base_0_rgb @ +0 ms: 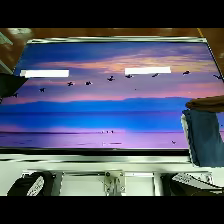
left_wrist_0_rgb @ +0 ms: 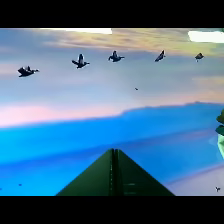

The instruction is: Fold the shirts.

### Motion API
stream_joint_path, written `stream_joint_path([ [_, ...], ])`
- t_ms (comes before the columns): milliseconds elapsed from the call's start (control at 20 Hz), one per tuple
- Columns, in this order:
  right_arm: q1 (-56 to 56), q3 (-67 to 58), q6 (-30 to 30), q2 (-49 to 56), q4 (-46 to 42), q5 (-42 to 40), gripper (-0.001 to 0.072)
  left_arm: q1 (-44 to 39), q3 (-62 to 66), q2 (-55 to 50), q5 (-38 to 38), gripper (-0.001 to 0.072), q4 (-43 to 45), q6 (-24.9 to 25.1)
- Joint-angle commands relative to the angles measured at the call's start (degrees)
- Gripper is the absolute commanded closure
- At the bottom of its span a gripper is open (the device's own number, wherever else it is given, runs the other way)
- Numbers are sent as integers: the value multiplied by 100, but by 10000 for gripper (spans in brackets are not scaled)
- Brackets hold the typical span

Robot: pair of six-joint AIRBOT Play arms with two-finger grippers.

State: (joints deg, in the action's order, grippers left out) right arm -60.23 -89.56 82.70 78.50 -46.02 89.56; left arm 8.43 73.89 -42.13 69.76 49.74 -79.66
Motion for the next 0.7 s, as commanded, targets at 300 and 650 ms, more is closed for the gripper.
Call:
stream_joint_path([
  [300,-247,389,516,-553,-3029,1705,649,4,0,-160,-570,660,28,361],
  [650,-245,1792,400,-813,-3595,1587,648,4,0,-181,-570,660,26,417],
])
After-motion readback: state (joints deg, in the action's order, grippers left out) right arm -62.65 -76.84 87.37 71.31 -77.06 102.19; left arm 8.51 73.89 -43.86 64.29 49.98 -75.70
